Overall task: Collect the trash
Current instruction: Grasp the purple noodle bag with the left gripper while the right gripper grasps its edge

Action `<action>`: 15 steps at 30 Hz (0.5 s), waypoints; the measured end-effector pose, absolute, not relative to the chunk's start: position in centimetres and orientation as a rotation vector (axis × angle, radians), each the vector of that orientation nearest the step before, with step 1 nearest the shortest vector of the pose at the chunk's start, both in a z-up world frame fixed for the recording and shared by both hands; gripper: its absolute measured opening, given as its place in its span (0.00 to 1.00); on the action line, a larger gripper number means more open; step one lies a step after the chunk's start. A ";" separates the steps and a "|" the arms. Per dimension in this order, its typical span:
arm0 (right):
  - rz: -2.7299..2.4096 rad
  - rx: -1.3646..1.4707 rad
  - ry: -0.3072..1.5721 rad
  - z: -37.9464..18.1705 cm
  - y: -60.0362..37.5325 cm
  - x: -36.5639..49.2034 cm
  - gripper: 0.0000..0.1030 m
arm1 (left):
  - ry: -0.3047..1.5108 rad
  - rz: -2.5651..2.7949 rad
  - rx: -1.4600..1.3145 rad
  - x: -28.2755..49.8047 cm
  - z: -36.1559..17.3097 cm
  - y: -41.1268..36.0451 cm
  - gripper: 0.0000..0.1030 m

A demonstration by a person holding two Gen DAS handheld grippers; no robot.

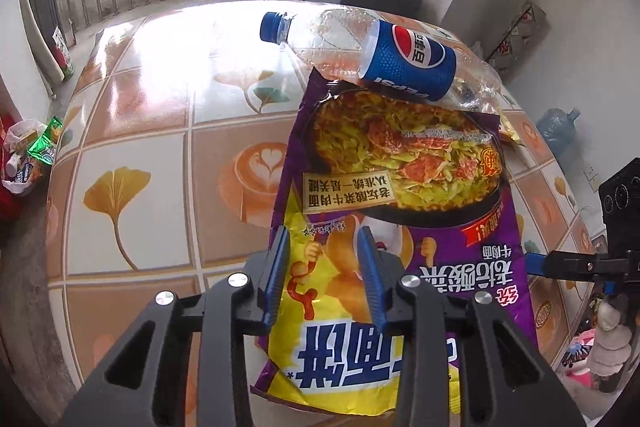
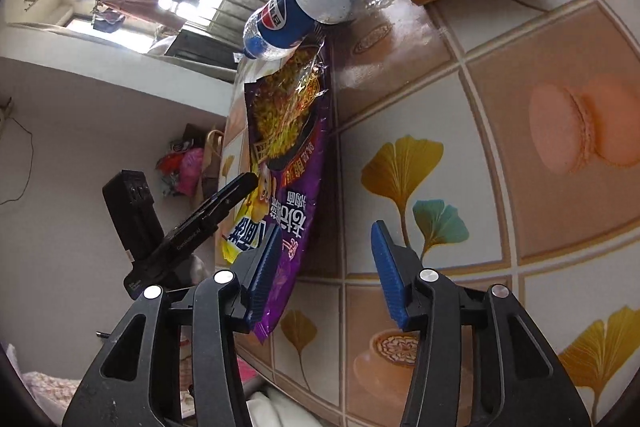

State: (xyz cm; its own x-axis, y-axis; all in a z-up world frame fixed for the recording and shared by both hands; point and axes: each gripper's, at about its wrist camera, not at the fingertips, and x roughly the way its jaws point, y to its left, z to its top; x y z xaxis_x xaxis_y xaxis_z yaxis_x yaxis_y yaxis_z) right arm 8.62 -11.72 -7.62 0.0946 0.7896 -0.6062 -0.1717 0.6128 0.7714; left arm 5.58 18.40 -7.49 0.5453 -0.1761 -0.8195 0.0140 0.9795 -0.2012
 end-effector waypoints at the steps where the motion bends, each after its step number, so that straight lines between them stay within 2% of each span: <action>1: 0.795 0.611 1.296 -7.8 -11.2 8.6 0.41 | 0.984 -0.117 -0.168 5.5 -7.5 18.3 0.33; 3: 0.809 0.617 1.301 -7.8 -10.3 9.2 0.38 | 0.975 -0.128 -0.143 5.4 -7.5 18.0 0.33; 5: 0.812 0.614 1.303 -7.9 -9.6 9.5 0.29 | 0.966 -0.141 -0.127 5.3 -7.5 17.8 0.33; 7: 0.805 0.612 1.316 -8.3 -9.3 10.0 0.07 | 0.963 -0.152 -0.132 5.3 -7.5 17.8 0.33; 10: 0.796 0.592 1.304 -8.4 -8.8 9.7 0.02 | 0.982 -0.193 -0.146 5.6 -7.4 17.3 0.32; 15: 0.725 0.554 1.223 -5.8 -13.0 8.4 0.01 | 1.035 -0.362 -0.178 6.1 -7.4 14.2 0.32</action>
